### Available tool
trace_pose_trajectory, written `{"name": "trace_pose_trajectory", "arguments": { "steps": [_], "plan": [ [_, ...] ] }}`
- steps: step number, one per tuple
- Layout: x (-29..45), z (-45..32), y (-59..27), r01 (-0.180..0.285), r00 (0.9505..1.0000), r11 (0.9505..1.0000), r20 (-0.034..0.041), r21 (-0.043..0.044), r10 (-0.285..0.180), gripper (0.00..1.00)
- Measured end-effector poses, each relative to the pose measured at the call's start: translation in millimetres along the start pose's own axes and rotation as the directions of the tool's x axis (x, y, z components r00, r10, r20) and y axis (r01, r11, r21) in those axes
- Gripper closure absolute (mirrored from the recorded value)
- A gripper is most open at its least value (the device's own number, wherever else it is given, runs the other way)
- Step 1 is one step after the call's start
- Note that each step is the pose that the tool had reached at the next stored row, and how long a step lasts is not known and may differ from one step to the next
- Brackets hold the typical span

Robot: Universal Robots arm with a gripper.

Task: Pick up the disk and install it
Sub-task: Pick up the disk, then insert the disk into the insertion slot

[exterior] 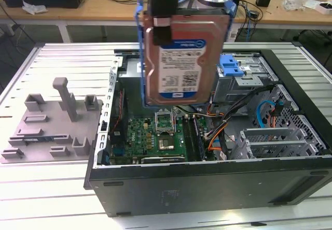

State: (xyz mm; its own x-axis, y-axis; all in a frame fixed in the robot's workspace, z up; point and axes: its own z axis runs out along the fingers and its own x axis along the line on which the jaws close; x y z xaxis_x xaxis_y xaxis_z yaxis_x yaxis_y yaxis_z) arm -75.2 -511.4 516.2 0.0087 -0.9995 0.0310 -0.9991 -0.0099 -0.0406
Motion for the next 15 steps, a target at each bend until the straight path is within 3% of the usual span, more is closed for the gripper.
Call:
{"name": "trace_pose_trajectory", "arguments": {
  "steps": [2, 4, 15],
  "plan": [
    [5.2, 0.8, -15.9, 0.0, 1.0, 1.0, 0.0006, -0.0001, 0.0, 0.63],
    [6.8, 1.1, -21.2, 0.0, 1.0, 1.0, 0.0008, 0.0, 0.0, 0.63],
    [7.0, 1.1, -22.4, 0.0, 1.0, 1.0, 0.0007, -0.0001, 0.0, 0.63]
  ]
}}
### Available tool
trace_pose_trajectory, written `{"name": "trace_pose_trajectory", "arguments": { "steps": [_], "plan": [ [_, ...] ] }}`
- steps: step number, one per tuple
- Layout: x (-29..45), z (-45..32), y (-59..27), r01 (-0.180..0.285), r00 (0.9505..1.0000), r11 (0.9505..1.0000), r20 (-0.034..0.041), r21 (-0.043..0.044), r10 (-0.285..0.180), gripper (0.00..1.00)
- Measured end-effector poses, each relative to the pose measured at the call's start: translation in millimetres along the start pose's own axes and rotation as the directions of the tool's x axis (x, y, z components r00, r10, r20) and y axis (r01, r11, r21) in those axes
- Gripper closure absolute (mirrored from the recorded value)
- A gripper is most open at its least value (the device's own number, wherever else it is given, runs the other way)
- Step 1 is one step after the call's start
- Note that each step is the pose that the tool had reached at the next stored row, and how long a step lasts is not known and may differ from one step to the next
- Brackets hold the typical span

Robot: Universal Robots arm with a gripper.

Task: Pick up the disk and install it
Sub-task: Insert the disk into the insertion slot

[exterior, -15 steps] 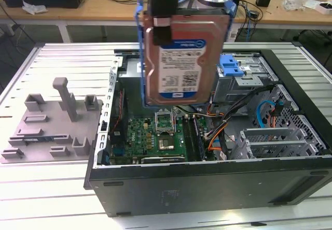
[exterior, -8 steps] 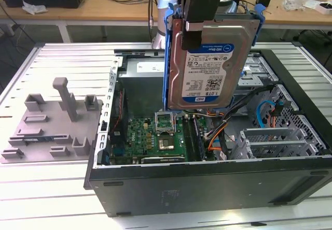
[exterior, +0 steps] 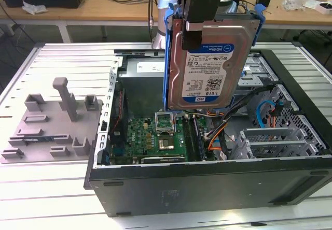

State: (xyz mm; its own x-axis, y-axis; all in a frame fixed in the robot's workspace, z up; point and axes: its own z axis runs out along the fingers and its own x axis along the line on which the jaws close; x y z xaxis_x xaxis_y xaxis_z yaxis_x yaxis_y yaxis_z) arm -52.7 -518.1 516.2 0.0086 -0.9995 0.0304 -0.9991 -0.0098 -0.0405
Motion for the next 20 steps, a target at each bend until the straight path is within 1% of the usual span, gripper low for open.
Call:
{"name": "trace_pose_trajectory", "arguments": {
  "steps": [6, 8, 10, 12, 13, 17, 18, 20],
  "plan": [
    [0.1, 0.1, -1.2, 0.0, 1.0, 1.0, 0.0001, 0.0001, 0.0, 0.63],
    [1.1, 0.3, -6.2, 0.0, 1.0, 1.0, 0.0001, 0.0001, 0.0, 0.63],
    [2.9, 0.5, -8.0, -0.001, 1.0, 1.0, 0.0029, 0.0, 0.001, 0.63],
    [8.1, 1.0, -10.2, -0.008, 0.9997, 1.0, 0.0214, -0.0001, 0.008, 0.63],
    [9.9, 1.3, -10.3, -0.011, 0.9996, 0.9999, 0.0249, -0.0002, 0.011, 0.63],
    [13.2, 2.3, -10.9, -0.018, 0.9993, 0.9998, 0.034, -0.0004, 0.018, 0.63],
    [16.0, 3.1, -13.0, -0.021, 0.999, 0.9998, 0.04, -0.0005, 0.021, 0.63],
    [17.3, 3.6, -16.1, -0.022, 0.9989, 0.9998, 0.0411, -0.0006, 0.022, 0.63]
  ]
}}
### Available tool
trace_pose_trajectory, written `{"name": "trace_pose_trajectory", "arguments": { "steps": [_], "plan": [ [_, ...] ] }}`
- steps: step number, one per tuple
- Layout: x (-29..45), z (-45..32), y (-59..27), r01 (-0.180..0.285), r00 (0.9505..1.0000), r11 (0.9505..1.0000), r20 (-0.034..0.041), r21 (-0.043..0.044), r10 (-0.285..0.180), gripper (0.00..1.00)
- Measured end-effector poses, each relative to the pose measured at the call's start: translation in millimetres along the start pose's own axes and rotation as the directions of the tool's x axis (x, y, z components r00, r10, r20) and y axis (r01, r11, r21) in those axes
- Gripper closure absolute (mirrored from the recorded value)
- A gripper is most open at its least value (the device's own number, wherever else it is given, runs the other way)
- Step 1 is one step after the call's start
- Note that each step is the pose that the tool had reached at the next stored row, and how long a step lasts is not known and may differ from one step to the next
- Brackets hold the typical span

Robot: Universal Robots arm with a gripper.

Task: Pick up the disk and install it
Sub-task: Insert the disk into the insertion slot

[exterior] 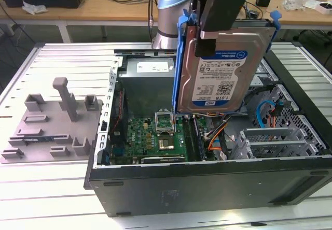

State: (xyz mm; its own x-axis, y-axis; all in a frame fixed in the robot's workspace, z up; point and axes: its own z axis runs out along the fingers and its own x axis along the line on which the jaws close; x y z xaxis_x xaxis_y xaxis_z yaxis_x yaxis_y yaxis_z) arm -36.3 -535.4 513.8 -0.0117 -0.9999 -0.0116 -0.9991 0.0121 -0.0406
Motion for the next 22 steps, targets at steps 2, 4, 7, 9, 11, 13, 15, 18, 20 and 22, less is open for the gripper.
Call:
{"name": "trace_pose_trajectory", "arguments": {
  "steps": [2, 4, 7, 9, 11, 13, 15, 18, 20, 22],
  "plan": [
    [1.2, 0.5, -3.8, -0.001, 1.0, 1.0, 0.001, 0.0, 0.001, 0.63],
    [2.8, 1.4, -9.3, -0.002, 1.0, 1.0, 0.0032, -0.0001, 0.002, 0.63],
    [4.0, 2.4, -15.8, -0.004, 1.0, 1.0, 0.0052, -0.0001, 0.004, 0.63],
    [4.5, 2.9, -19.7, -0.005, 1.0, 1.0, 0.0063, -0.0001, 0.005, 0.63],
    [5.0, 3.5, -23.8, -0.006, 1.0, 1.0, 0.0074, -0.0001, 0.006, 0.63],
    [5.6, 4.5, -29.4, -0.008, 0.9999, 1.0, 0.0098, -0.0001, 0.008, 0.63],
    [6.0, 5.2, -33.8, -0.009, 0.9999, 1.0, 0.0119, -0.0001, 0.009, 0.63],
    [6.6, 6.2, -40.4, -0.011, 0.9998, 0.9999, 0.0138, -0.0002, 0.011, 0.63],
    [7.0, 6.7, -45.2, -0.011, 0.9998, 0.9999, 0.0142, -0.0002, 0.011, 0.63],
    [7.6, 7.4, -53.3, -0.012, 0.9998, 0.9999, 0.0147, -0.0002, 0.012, 0.63]
  ]
}}
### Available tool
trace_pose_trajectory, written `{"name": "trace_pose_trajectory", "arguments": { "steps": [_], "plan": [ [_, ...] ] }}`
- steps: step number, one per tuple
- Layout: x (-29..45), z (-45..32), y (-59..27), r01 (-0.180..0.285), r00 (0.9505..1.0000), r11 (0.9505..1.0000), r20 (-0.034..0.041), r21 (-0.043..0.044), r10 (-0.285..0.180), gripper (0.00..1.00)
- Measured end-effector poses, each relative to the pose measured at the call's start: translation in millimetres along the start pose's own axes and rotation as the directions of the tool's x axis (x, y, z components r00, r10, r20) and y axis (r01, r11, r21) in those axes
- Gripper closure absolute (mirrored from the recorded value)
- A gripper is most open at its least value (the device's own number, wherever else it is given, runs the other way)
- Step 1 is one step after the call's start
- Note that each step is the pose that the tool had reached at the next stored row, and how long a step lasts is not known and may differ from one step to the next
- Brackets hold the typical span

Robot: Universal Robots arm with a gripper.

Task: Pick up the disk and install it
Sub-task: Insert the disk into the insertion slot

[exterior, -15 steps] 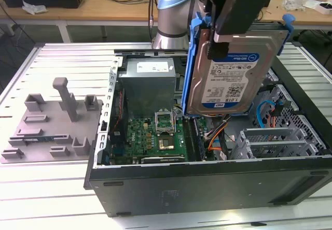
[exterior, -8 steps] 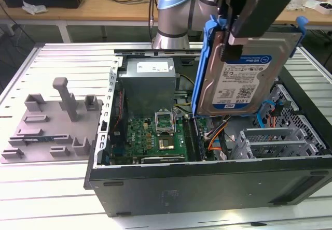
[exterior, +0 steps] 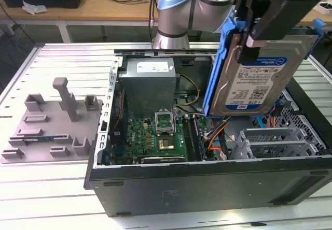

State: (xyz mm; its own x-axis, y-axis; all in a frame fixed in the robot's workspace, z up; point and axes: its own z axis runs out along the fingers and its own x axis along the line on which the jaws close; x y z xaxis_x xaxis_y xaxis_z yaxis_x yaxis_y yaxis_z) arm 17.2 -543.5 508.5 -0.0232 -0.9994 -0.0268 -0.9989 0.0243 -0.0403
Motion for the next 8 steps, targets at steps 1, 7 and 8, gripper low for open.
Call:
{"name": "trace_pose_trajectory", "arguments": {
  "steps": [1, 7, 8],
  "plan": [
    [0.1, 0.3, -2.7, 0.0, 1.0, 1.0, 0.0002, 0.0, 0.0, 0.63],
    [1.0, 2.6, -22.7, -0.002, 1.0, 1.0, 0.003, 0.0, 0.002, 0.63],
    [1.1, 2.9, -25.6, -0.002, 1.0, 1.0, 0.0035, 0.0, 0.002, 0.63]
  ]
}}
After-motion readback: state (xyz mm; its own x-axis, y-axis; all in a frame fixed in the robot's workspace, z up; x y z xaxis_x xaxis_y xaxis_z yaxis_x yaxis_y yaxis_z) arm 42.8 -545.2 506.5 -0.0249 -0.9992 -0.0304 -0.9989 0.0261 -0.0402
